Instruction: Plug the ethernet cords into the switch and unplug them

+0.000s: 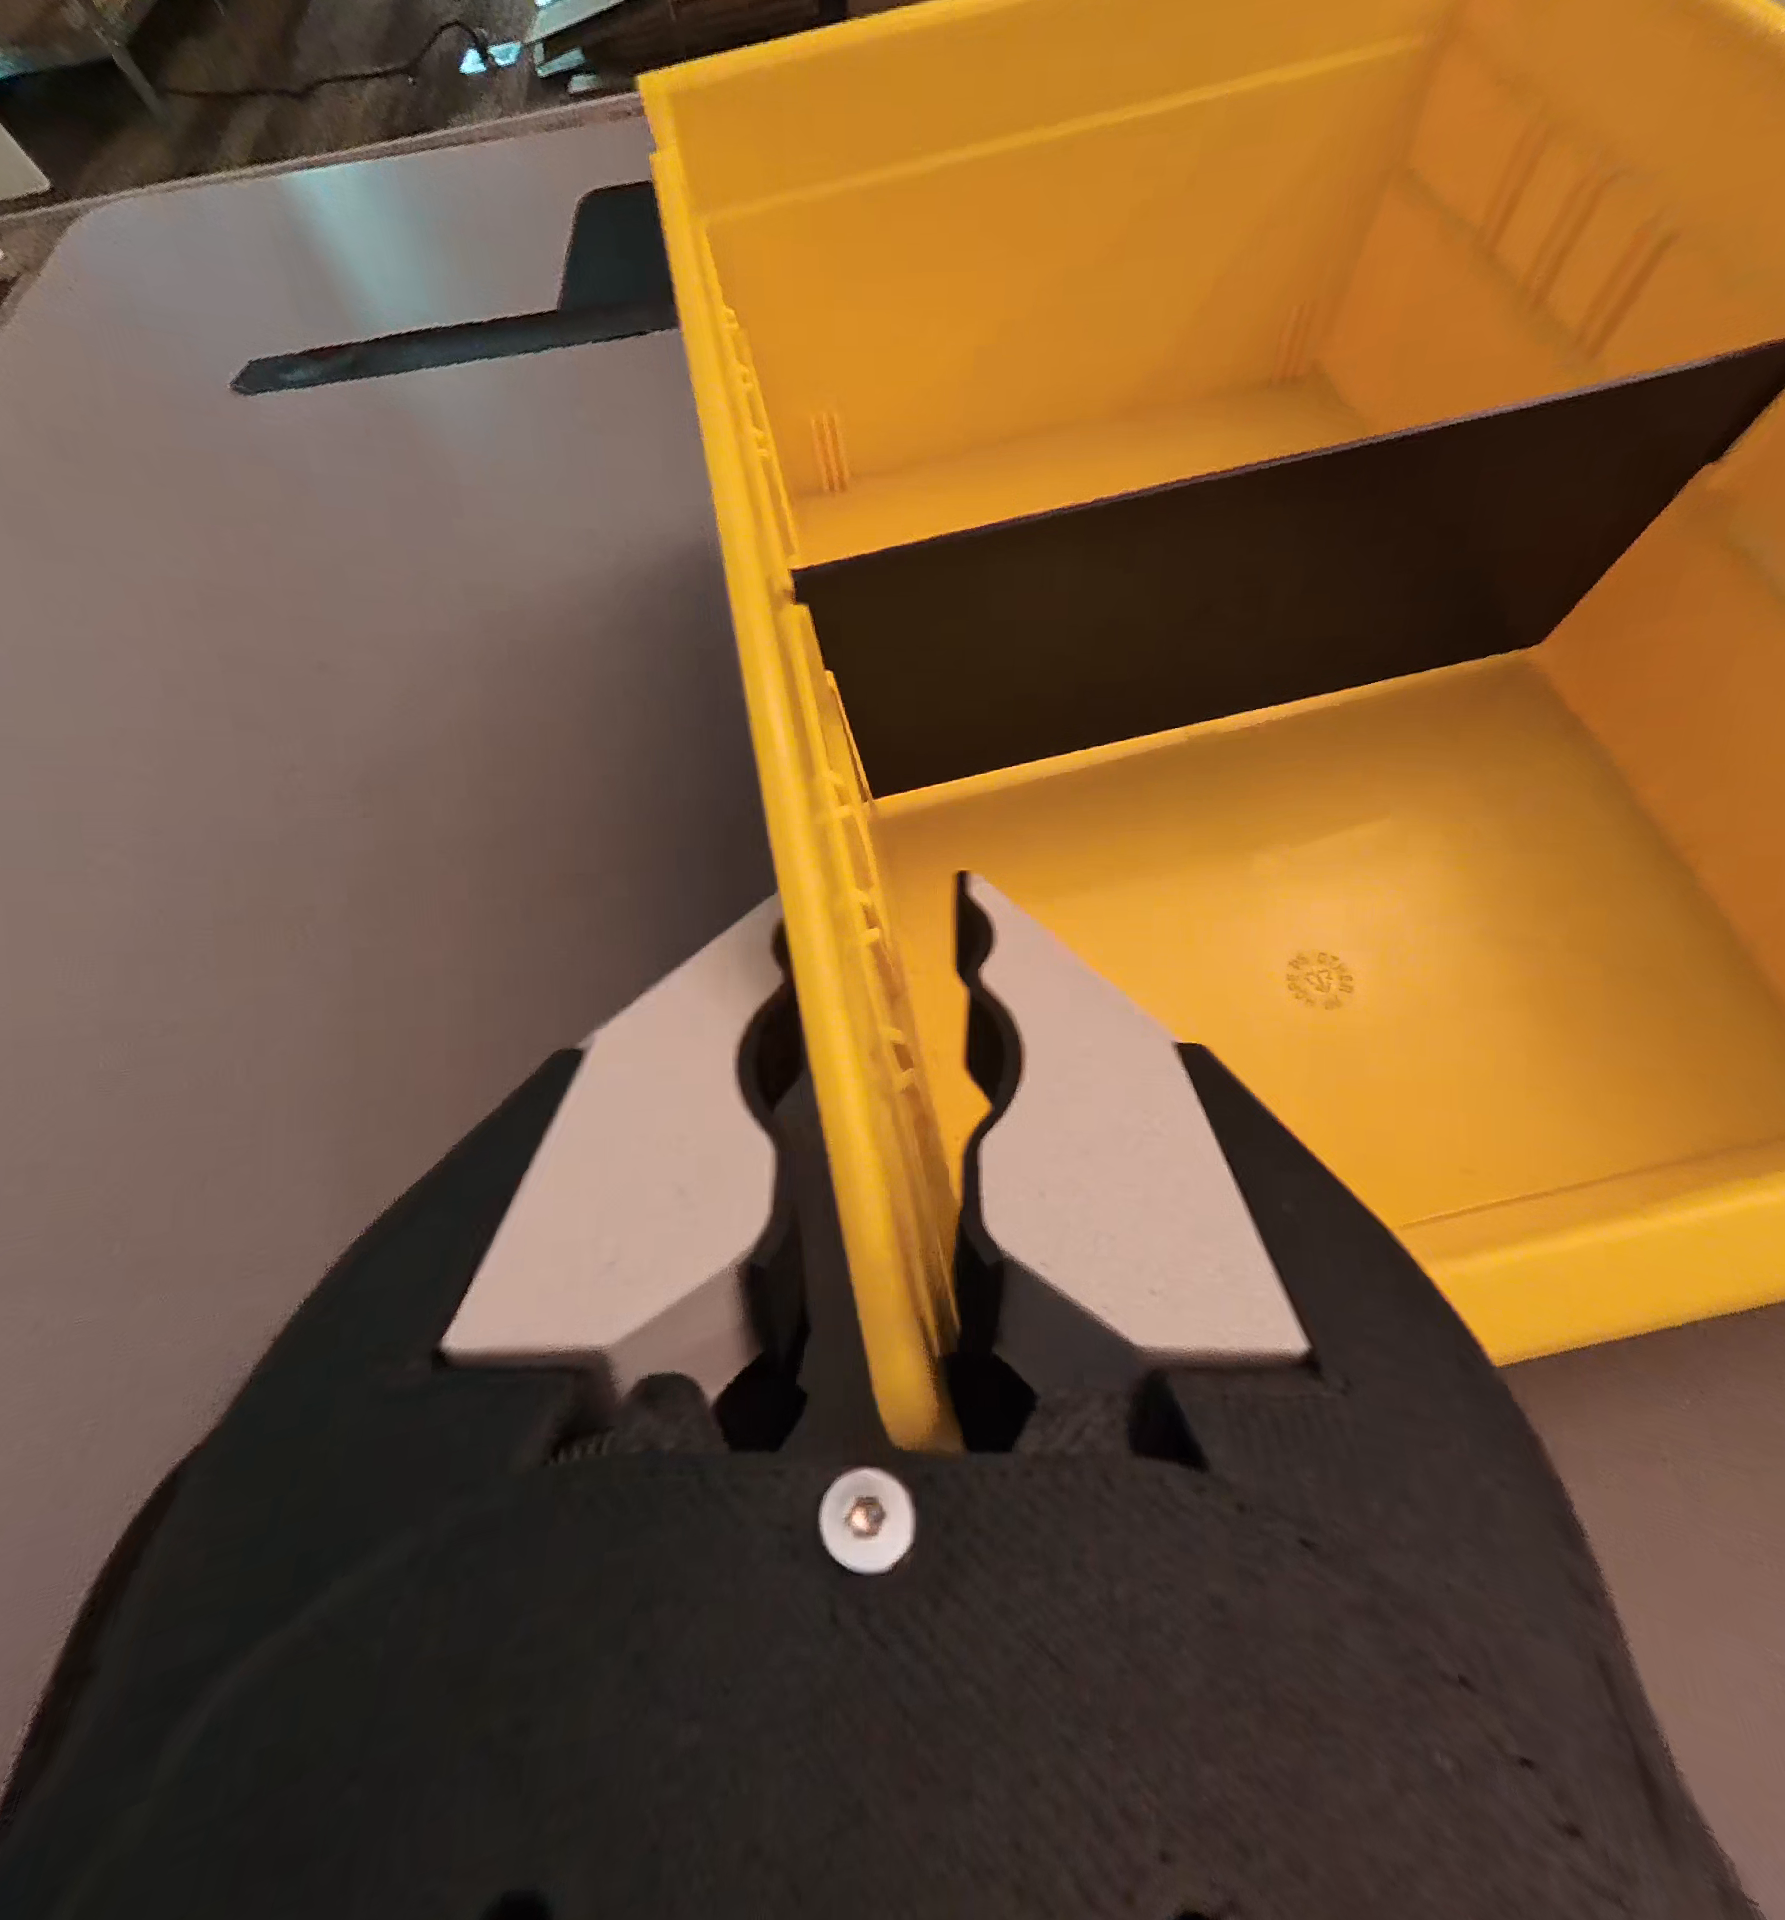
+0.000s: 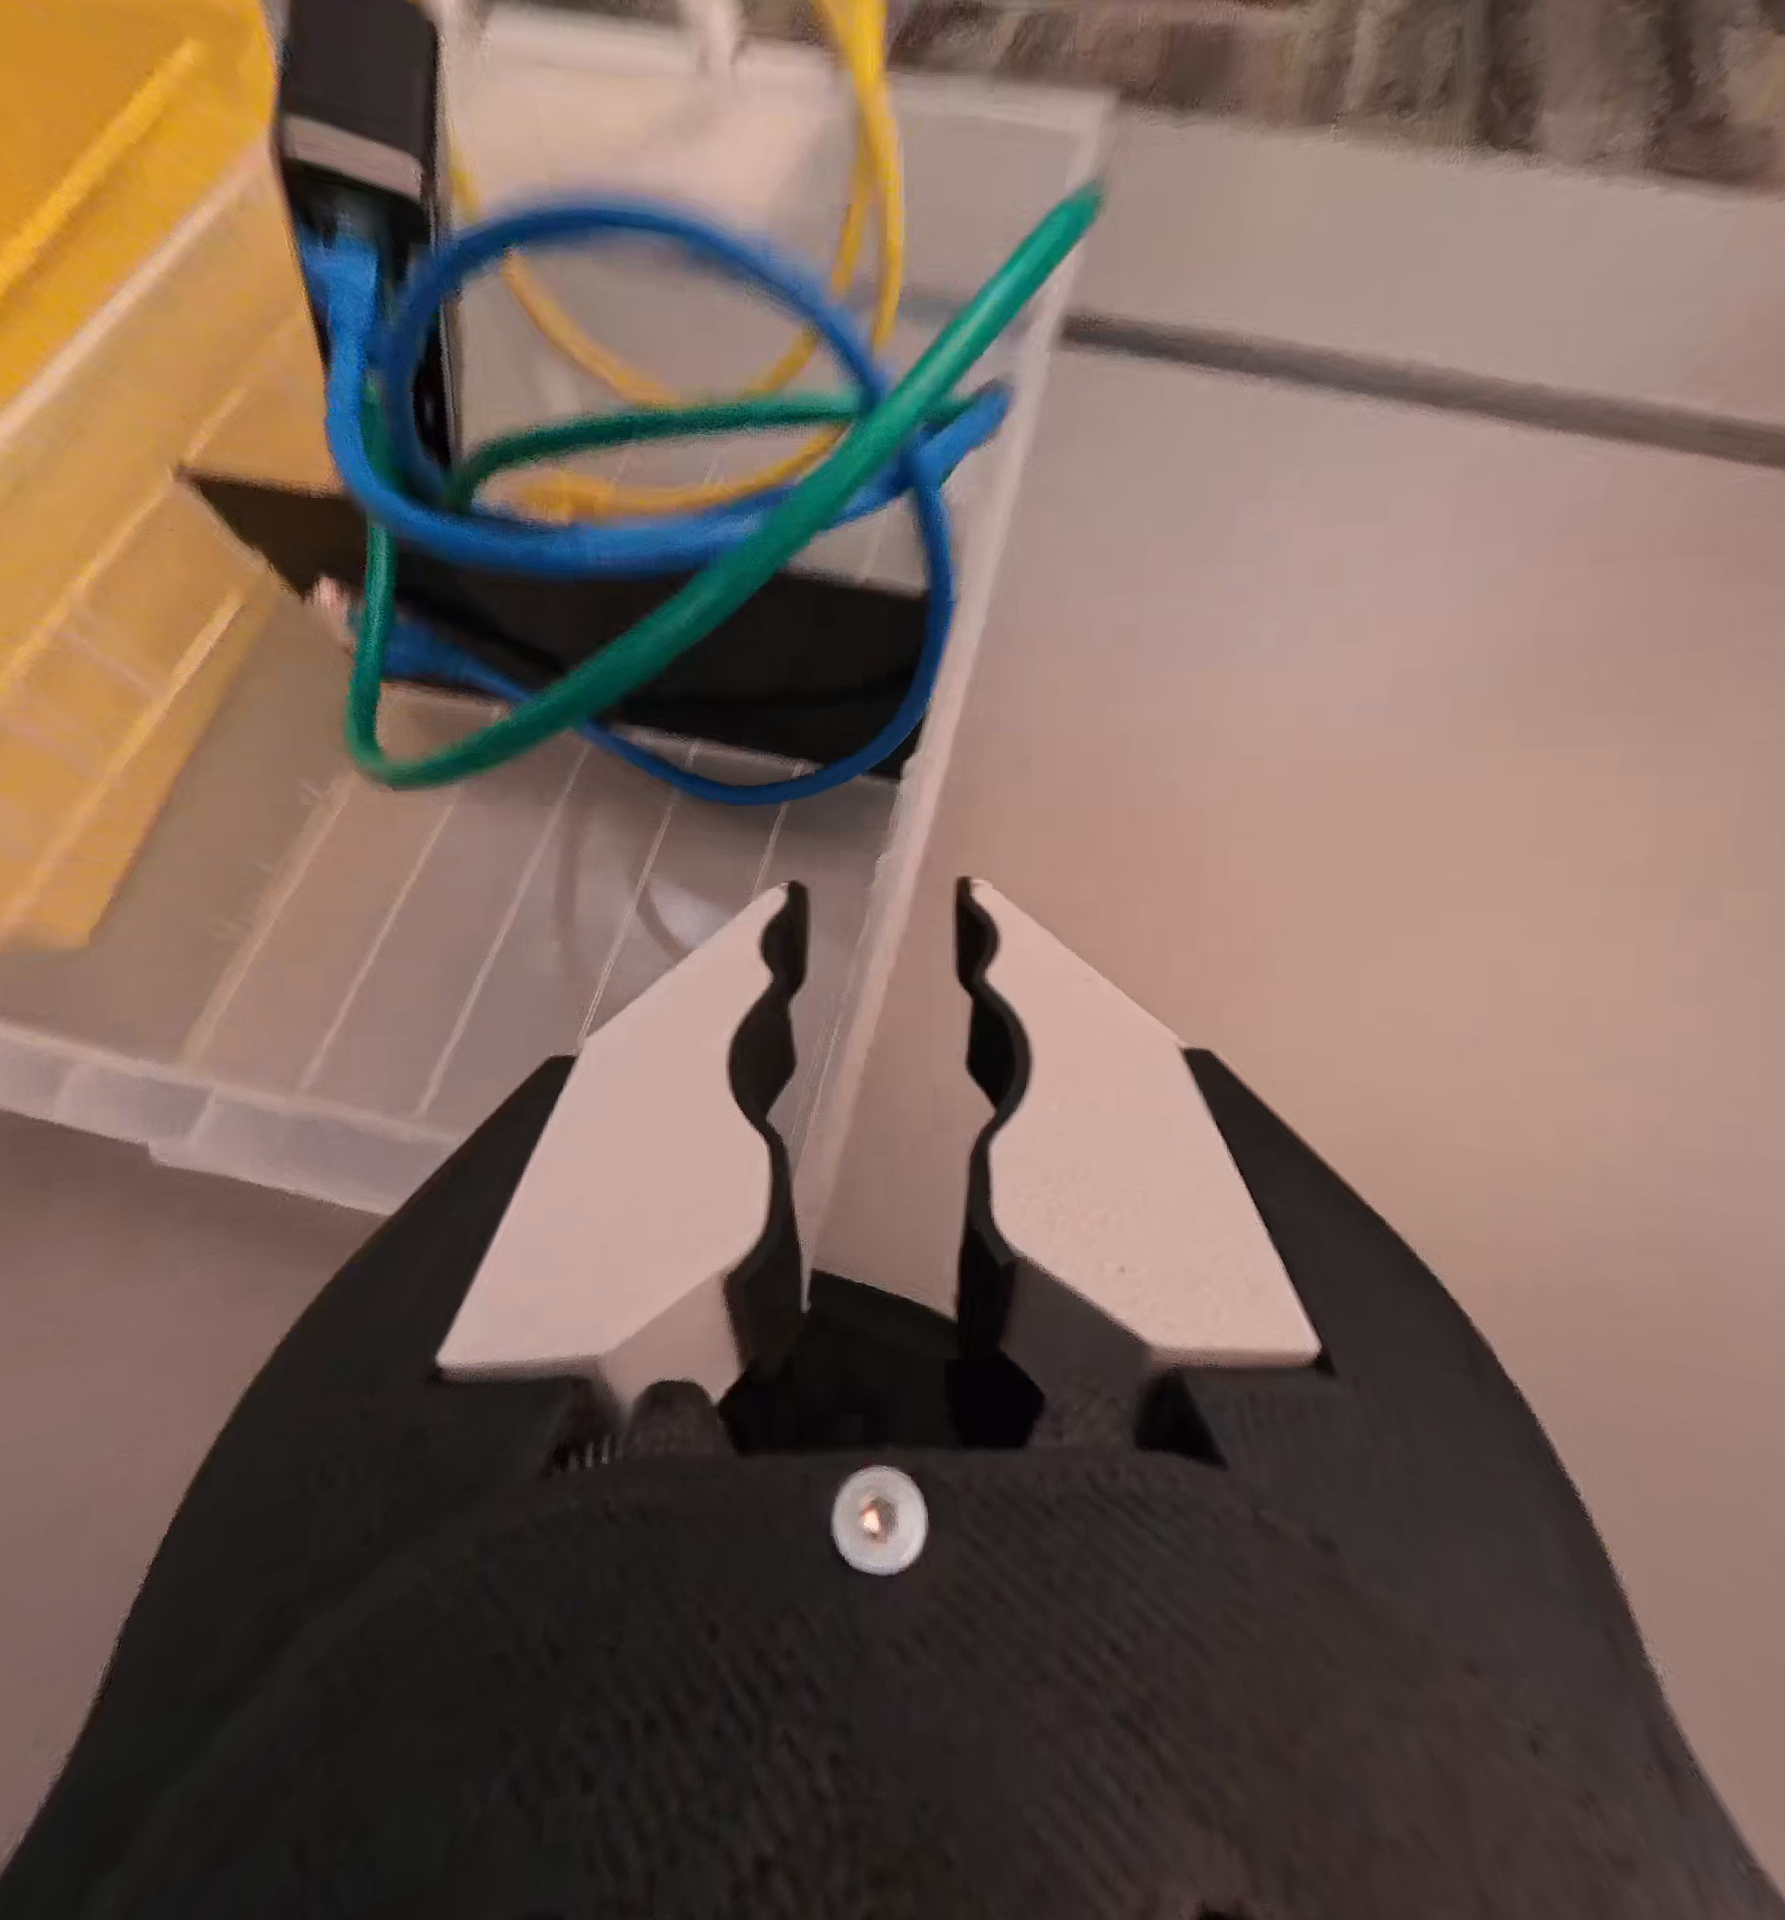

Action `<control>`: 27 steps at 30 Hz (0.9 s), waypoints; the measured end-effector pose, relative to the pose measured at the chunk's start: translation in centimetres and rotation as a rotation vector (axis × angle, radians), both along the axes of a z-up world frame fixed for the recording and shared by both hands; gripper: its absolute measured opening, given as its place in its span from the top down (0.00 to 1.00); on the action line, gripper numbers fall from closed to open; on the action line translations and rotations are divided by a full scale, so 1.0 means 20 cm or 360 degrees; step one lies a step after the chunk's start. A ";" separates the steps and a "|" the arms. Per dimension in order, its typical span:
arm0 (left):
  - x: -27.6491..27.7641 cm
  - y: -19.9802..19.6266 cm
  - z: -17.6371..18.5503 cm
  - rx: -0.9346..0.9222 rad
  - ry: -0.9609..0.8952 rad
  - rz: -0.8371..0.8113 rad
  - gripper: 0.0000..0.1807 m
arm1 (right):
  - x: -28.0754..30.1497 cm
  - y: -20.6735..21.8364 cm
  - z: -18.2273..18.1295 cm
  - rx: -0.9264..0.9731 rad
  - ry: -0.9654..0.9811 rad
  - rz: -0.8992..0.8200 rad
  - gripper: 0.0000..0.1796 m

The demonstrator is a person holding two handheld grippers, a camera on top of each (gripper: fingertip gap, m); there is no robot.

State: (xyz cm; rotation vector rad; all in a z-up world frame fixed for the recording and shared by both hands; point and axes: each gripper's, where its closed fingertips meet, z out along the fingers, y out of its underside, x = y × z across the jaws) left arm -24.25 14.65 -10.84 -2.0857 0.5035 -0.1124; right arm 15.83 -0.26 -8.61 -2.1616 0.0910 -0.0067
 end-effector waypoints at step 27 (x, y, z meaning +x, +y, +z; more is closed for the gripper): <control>-0.02 -0.36 0.50 0.0356 -0.0195 -0.0080 0.65 | -1.15 0.64 -0.04 -0.1162 0.0075 0.0584 0.79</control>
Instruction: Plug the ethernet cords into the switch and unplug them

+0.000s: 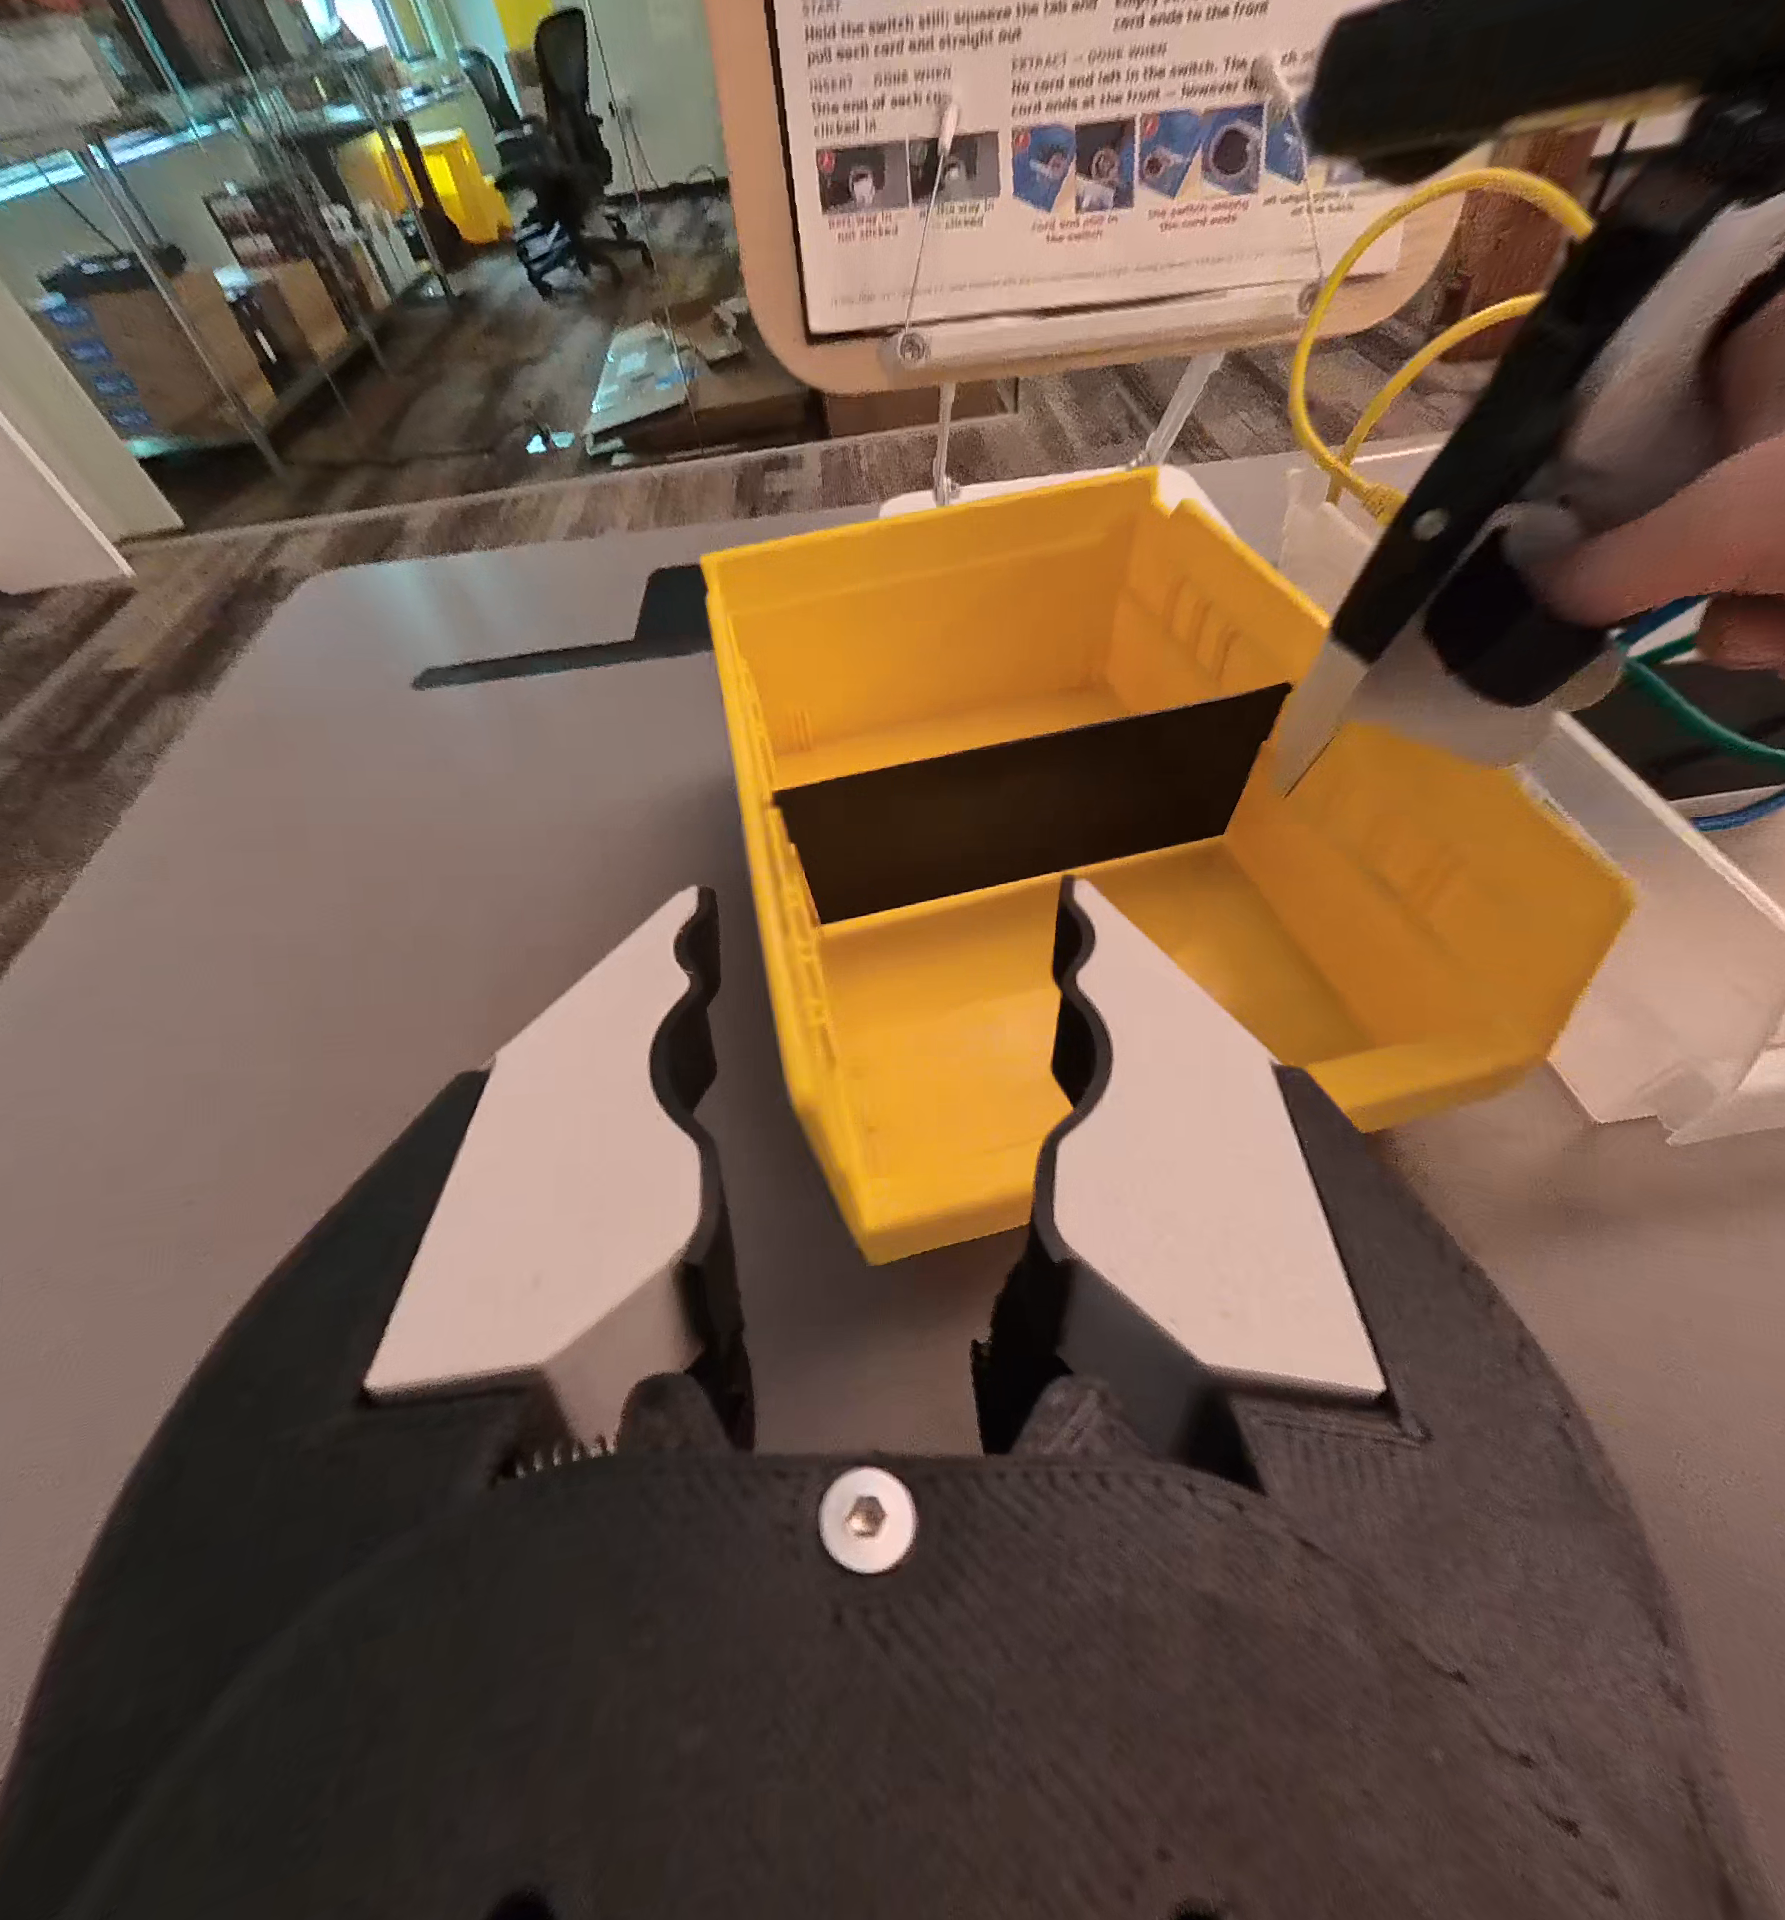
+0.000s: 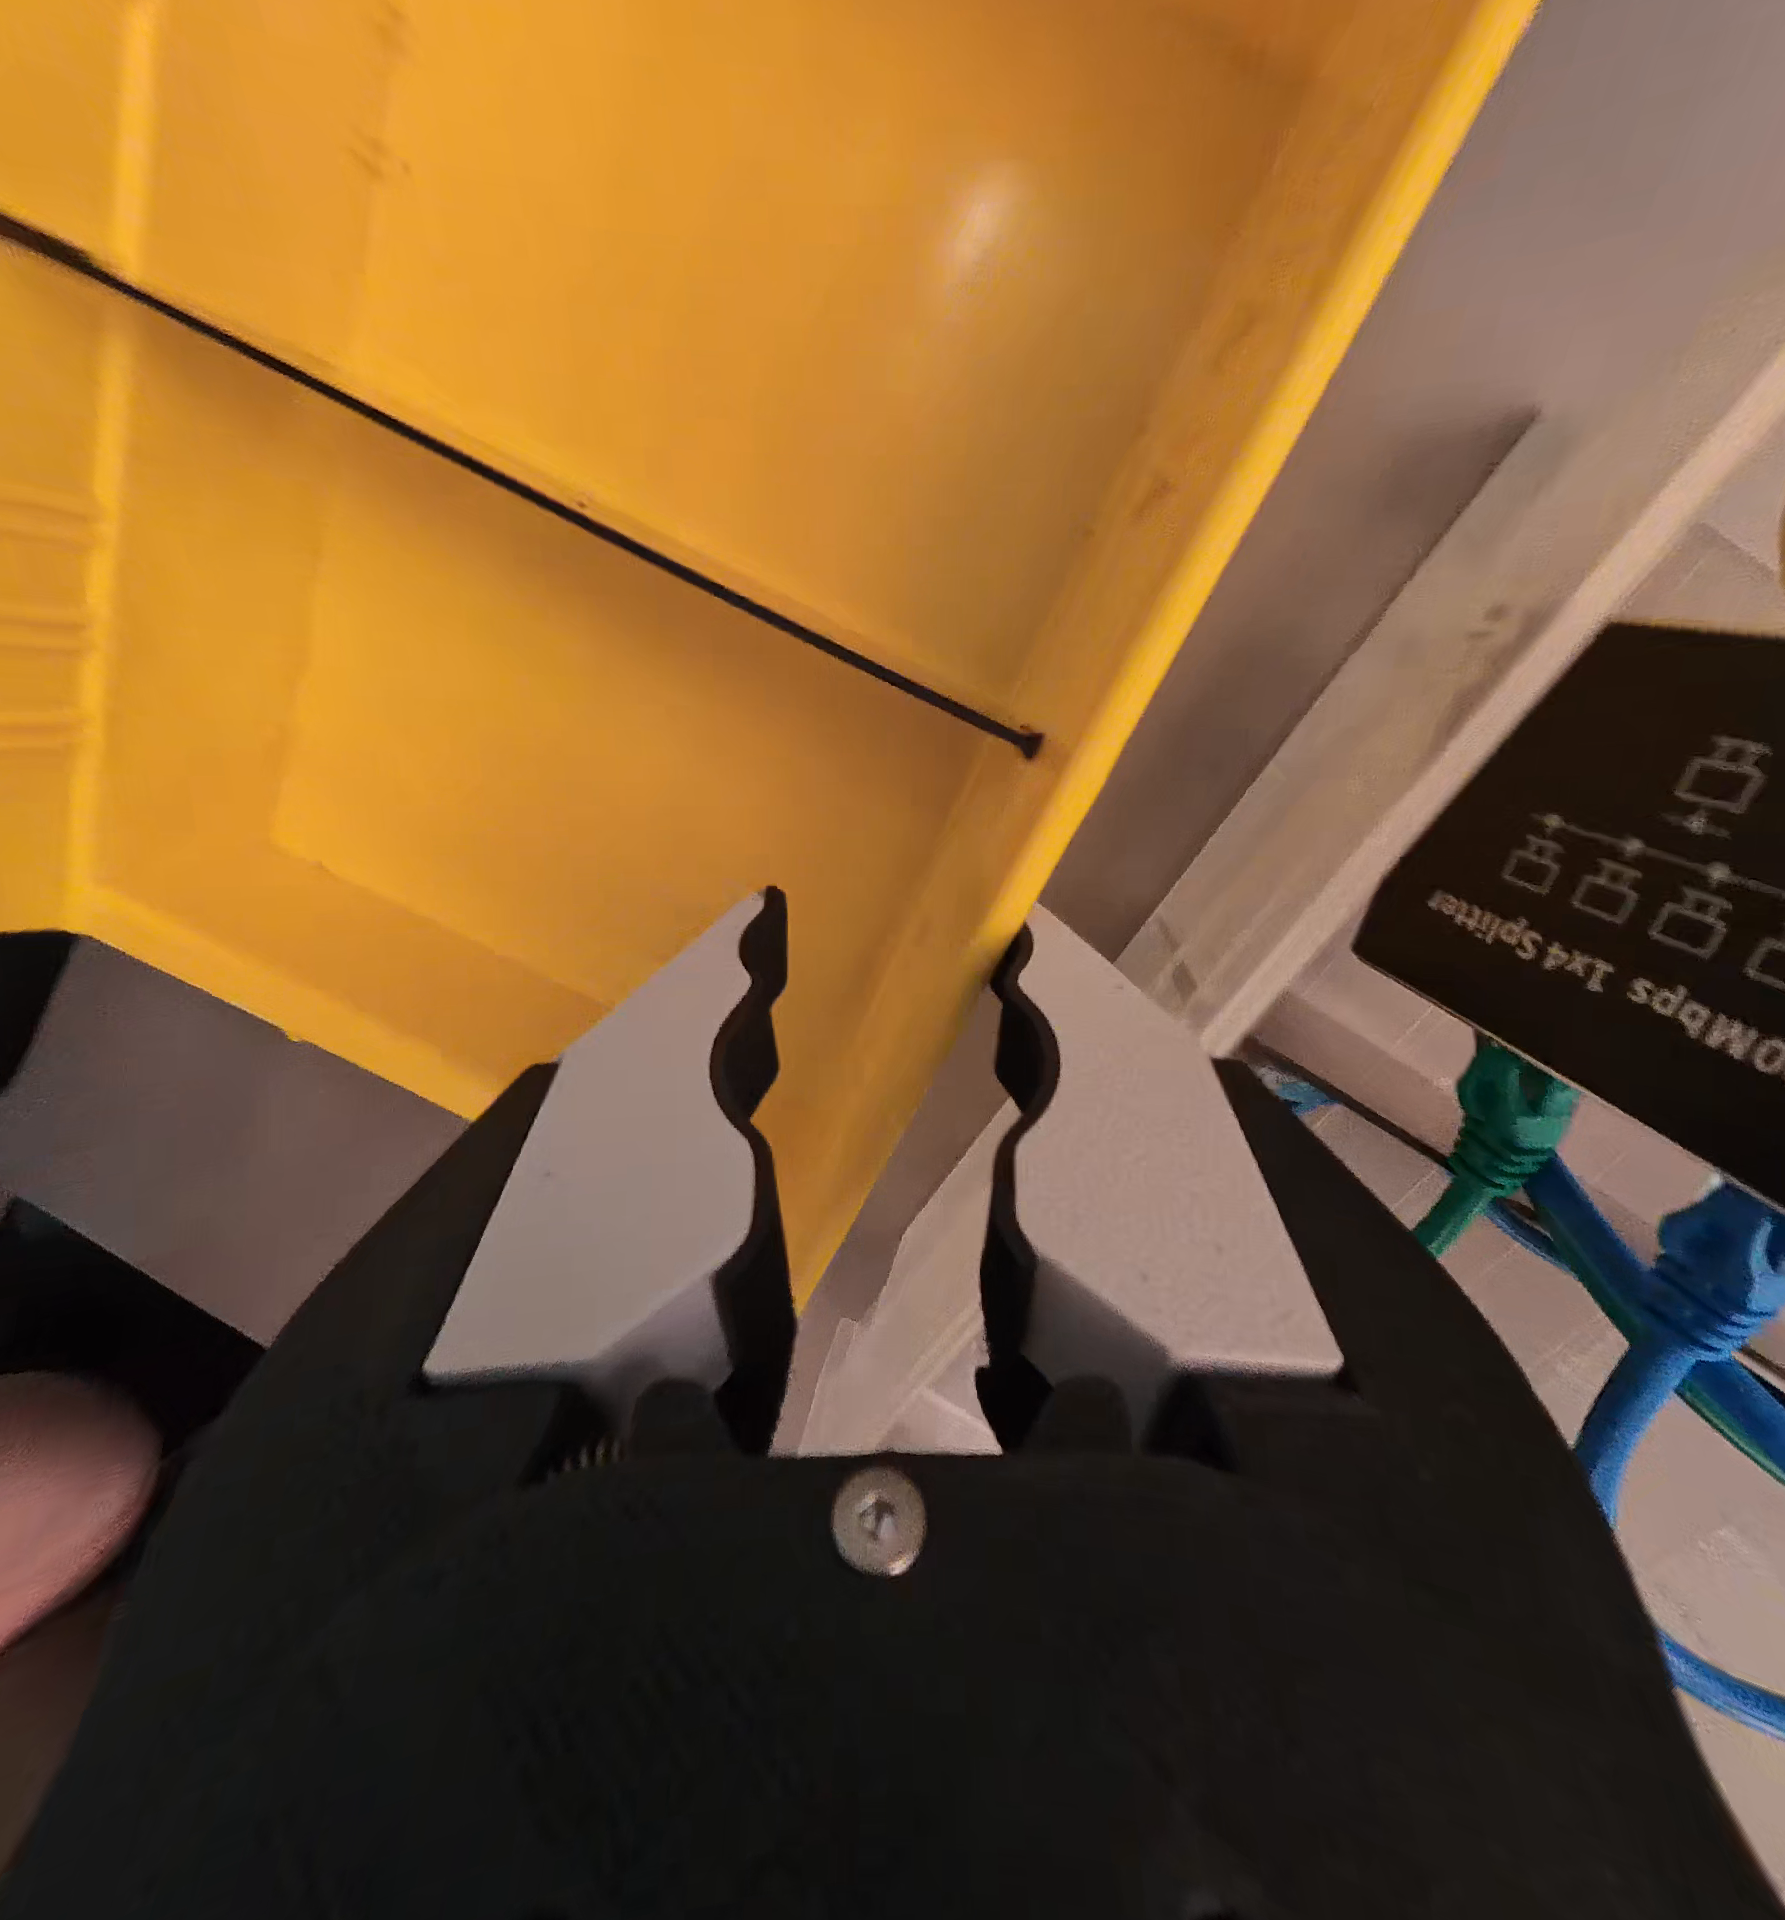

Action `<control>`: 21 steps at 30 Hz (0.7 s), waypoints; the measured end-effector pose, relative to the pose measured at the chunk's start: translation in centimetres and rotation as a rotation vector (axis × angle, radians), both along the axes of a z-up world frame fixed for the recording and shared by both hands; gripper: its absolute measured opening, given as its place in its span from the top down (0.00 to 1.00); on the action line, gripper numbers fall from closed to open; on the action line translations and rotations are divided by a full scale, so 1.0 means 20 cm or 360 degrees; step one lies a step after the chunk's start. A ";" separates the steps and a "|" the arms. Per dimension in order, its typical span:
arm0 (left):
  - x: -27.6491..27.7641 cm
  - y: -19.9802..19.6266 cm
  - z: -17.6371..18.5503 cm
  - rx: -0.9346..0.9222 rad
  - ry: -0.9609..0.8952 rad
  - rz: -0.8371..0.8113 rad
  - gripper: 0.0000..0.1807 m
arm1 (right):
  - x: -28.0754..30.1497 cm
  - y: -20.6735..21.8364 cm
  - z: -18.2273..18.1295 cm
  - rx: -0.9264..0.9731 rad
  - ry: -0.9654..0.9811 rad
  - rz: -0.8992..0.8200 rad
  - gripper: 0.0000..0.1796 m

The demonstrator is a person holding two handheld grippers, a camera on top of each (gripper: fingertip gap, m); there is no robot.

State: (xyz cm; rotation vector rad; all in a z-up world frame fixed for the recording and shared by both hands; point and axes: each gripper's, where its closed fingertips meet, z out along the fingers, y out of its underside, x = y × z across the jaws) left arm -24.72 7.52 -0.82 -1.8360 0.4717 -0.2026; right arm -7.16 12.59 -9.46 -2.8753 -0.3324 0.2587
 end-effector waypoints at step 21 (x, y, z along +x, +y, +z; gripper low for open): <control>0.00 -0.24 0.20 0.0005 -0.0072 -0.0180 0.65 | -0.16 -0.06 -0.17 -0.0402 0.0135 0.0037 0.98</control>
